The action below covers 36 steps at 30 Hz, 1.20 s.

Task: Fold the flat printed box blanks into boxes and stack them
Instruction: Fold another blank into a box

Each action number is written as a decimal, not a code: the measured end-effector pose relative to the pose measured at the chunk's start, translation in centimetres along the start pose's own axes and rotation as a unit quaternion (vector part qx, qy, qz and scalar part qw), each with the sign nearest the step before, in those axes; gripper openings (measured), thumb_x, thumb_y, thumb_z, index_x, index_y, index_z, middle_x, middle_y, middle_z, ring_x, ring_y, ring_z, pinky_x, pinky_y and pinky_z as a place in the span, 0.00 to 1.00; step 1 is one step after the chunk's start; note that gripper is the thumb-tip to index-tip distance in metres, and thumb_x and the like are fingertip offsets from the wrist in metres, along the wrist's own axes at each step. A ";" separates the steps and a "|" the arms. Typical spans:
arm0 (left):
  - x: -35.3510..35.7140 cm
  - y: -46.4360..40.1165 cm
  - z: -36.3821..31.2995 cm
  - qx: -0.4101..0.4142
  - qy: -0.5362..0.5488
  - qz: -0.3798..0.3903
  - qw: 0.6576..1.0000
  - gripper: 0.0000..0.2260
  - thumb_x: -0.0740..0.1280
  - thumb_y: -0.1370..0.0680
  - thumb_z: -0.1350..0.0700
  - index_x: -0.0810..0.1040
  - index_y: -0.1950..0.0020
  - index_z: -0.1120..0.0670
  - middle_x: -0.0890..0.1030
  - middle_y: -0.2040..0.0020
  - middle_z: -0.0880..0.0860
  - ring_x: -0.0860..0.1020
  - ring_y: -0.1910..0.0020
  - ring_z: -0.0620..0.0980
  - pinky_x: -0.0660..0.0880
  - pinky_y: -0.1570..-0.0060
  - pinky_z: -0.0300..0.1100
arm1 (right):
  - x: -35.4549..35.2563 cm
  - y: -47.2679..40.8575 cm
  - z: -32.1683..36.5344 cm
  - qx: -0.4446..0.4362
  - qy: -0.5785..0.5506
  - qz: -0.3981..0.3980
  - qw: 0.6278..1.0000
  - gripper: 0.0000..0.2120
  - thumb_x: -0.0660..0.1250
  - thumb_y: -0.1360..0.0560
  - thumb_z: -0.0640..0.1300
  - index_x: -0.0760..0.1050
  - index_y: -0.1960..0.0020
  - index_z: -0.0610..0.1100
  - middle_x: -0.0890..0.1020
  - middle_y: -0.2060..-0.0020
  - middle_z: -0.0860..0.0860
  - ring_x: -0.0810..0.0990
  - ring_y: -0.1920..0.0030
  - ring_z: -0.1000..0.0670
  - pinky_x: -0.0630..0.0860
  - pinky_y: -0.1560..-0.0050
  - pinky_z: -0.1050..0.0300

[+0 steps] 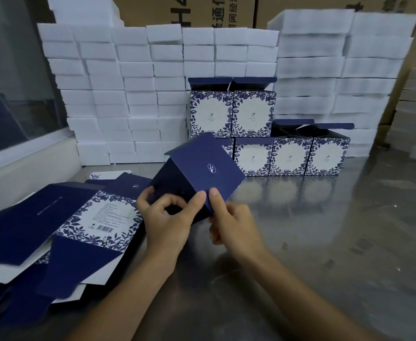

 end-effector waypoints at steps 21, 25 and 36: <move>0.1 -0.6 0.2 0.037 -0.028 0.032 0.998 0.17 0.76 0.38 0.46 0.73 0.65 0.55 0.64 0.37 0.48 0.72 0.41 0.41 0.65 0.51 0.21 | -0.3 -0.1 -0.3 0.046 -0.126 -0.022 0.991 0.35 0.60 0.18 0.59 0.65 0.81 0.48 0.67 0.81 0.52 0.65 0.79 0.53 0.71 0.74 0.59; 0.5 -0.1 -0.3 0.047 -0.040 0.058 0.996 0.17 0.74 0.39 0.46 0.72 0.64 0.57 0.64 0.38 0.49 0.68 0.48 0.26 0.63 0.52 0.18 | -1.4 -0.3 -0.5 0.051 -0.143 -0.058 0.987 0.35 0.60 0.18 0.59 0.62 0.82 0.49 0.65 0.81 0.53 0.64 0.79 0.53 0.69 0.75 0.59; -0.1 -0.4 -1.2 0.026 -0.010 0.074 0.997 0.15 0.72 0.37 0.48 0.70 0.65 0.57 0.67 0.38 0.53 0.75 0.44 0.52 0.71 0.51 0.31 | -1.5 -0.5 -0.2 0.051 -0.166 -0.045 0.984 0.34 0.62 0.18 0.56 0.65 0.81 0.48 0.66 0.81 0.50 0.65 0.79 0.51 0.70 0.75 0.59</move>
Point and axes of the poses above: each hand's wrist, its own y-axis away from the middle knuckle, its own x-axis out of the palm, z = x × y, the point moved 4 cm from there along -y, towards the middle knuckle
